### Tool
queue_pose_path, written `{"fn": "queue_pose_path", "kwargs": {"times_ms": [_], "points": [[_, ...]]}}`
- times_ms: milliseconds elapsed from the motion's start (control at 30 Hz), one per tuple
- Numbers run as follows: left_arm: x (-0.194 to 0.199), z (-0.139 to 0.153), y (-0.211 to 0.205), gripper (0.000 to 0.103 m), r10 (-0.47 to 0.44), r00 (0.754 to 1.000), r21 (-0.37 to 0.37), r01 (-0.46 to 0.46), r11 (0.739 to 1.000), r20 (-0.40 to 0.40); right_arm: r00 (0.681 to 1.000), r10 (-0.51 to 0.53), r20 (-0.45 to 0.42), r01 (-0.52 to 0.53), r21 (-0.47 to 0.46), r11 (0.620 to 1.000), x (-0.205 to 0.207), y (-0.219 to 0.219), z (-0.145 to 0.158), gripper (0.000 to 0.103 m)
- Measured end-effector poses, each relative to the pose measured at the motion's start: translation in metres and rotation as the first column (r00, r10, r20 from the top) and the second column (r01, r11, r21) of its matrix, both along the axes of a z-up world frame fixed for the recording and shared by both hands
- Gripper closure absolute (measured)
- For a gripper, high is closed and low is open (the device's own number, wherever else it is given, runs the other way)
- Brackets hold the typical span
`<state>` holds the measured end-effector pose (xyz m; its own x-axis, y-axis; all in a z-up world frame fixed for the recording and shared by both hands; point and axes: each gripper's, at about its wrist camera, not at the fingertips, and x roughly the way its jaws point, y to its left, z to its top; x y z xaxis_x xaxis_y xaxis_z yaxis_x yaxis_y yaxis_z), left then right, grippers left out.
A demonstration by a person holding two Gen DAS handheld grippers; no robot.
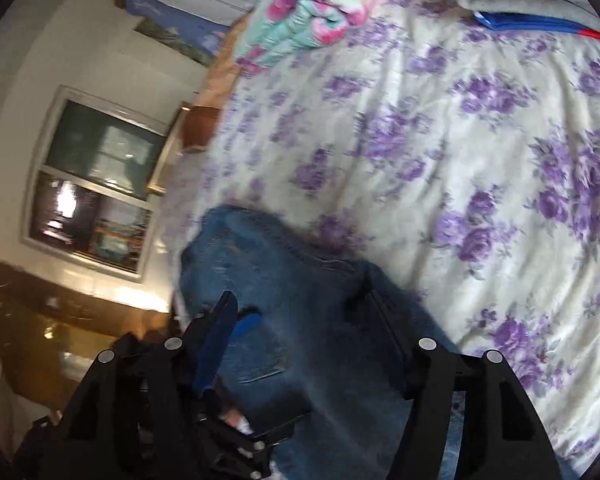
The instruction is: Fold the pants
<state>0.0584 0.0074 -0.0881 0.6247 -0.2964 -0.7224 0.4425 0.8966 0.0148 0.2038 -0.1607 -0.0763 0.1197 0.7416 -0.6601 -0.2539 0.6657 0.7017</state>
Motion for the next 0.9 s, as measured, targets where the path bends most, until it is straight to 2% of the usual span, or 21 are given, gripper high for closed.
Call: {"fn": "queue_pose_path", "kwargs": {"times_ms": [33, 100, 167, 200, 233, 300, 400, 433, 467, 500, 533, 600, 667, 700, 733, 767, 800, 833, 867, 900], "points": [[-0.001, 0.0, 0.0, 0.005, 0.001, 1.0, -0.002, -0.001, 1.0, 0.001, 0.999, 0.001, -0.036, -0.001, 0.008, 1.0, 0.002, 0.003, -0.008, 0.052], [-0.001, 0.0, 0.001, 0.005, 0.002, 1.0, -0.007, -0.002, 1.0, 0.002, 0.995, 0.027, -0.092, -0.023, 0.051, 0.998, 0.008, 0.01, -0.018, 0.057], [-0.001, 0.0, 0.0, 0.005, 0.005, 1.0, -0.005, -0.005, 1.0, 0.003, 0.996, 0.003, -0.085, -0.003, -0.004, 1.0, 0.014, 0.016, -0.026, 0.065], [-0.001, 0.0, 0.0, 0.005, 0.006, 1.0, -0.004, -0.006, 1.0, 0.003, 0.997, -0.018, -0.069, 0.014, -0.05, 0.999, 0.018, 0.017, -0.029, 0.085], [-0.001, 0.0, 0.001, 0.005, 0.009, 1.0, -0.004, -0.009, 1.0, 0.004, 0.998, -0.043, -0.044, 0.038, -0.112, 0.993, 0.022, 0.017, -0.033, 0.088], [-0.002, 0.0, 0.001, 0.005, 0.008, 1.0, -0.007, -0.008, 1.0, 0.004, 0.998, -0.057, -0.035, 0.054, -0.087, 0.995, 0.019, 0.012, -0.036, 0.09], [-0.003, 0.0, 0.001, 0.005, 0.007, 1.0, -0.007, -0.007, 1.0, 0.007, 0.996, -0.062, 0.068, 0.071, -0.127, 0.989, 0.005, 0.005, -0.022, 0.087], [-0.003, 0.0, 0.001, 0.005, 0.007, 1.0, -0.008, -0.007, 1.0, 0.007, 0.987, -0.11, 0.118, 0.126, -0.139, 0.982, 0.001, -0.005, -0.012, 0.082], [-0.003, 0.0, 0.002, 0.005, 0.006, 1.0, -0.006, -0.006, 1.0, 0.007, 0.964, -0.188, 0.186, 0.218, -0.157, 0.963, -0.004, -0.02, 0.001, 0.081], [-0.003, 0.0, 0.002, 0.005, 0.006, 1.0, -0.006, -0.006, 1.0, 0.007, 0.944, -0.237, 0.23, 0.273, -0.134, 0.953, -0.01, -0.032, 0.013, 0.081], [-0.003, 0.001, 0.002, 0.005, 0.007, 1.0, -0.005, -0.007, 1.0, 0.009, 0.943, -0.238, 0.232, 0.256, -0.053, 0.965, -0.018, -0.036, 0.022, 0.082], [-0.006, 0.004, 0.002, 0.005, 0.026, 0.999, 0.008, -0.027, 1.0, 0.03, 0.962, -0.161, 0.218, 0.167, -0.007, 0.986, -0.032, -0.016, 0.026, 0.082], [-0.016, 0.017, 0.004, 0.005, 0.1, 0.988, 0.067, -0.108, 0.992, 0.115, 0.973, -0.065, 0.219, 0.087, -0.09, 0.992, -0.049, 0.019, 0.016, 0.083], [-0.023, 0.027, 0.009, 0.005, 0.141, 0.975, 0.085, -0.158, 0.984, 0.174, 0.977, -0.059, 0.204, 0.086, -0.126, 0.988, -0.051, 0.028, 0.007, 0.085], [-0.03, 0.038, 0.017, 0.005, 0.178, 0.956, 0.082, -0.202, 0.976, 0.231, 0.981, -0.089, 0.171, 0.12, -0.181, 0.976, -0.049, 0.03, -0.01, 0.093], [-0.034, 0.047, 0.026, 0.005, 0.221, 0.939, 0.078, -0.249, 0.965, 0.265, 0.982, -0.125, 0.142, 0.15, -0.187, 0.971, -0.044, 0.026, -0.025, 0.103], [-0.031, 0.05, 0.037, 0.005, 0.263, 0.927, 0.082, -0.294, 0.952, 0.267, 0.981, -0.152, 0.12, 0.17, -0.167, 0.971, -0.04, 0.019, -0.038, 0.103], [-0.015, 0.041, 0.053, 0.005, 0.315, 0.927, 0.108, -0.341, 0.934, 0.202, 0.98, -0.182, 0.087, 0.189, -0.081, 0.979, -0.039, 0.009, -0.046, 0.103], [-0.004, 0.029, 0.062, 0.005, 0.337, 0.931, 0.127, -0.355, 0.926, 0.143, 0.978, -0.195, 0.079, 0.2, -0.049, 0.979, -0.041, 0.004, -0.045, 0.103], [0.009, 0.015, 0.071, 0.004, 0.349, 0.933, 0.144, -0.358, 0.923, 0.086, 0.974, -0.205, 0.097, 0.209, -0.04, 0.977, -0.047, 0.004, -0.039, 0.099]]}}
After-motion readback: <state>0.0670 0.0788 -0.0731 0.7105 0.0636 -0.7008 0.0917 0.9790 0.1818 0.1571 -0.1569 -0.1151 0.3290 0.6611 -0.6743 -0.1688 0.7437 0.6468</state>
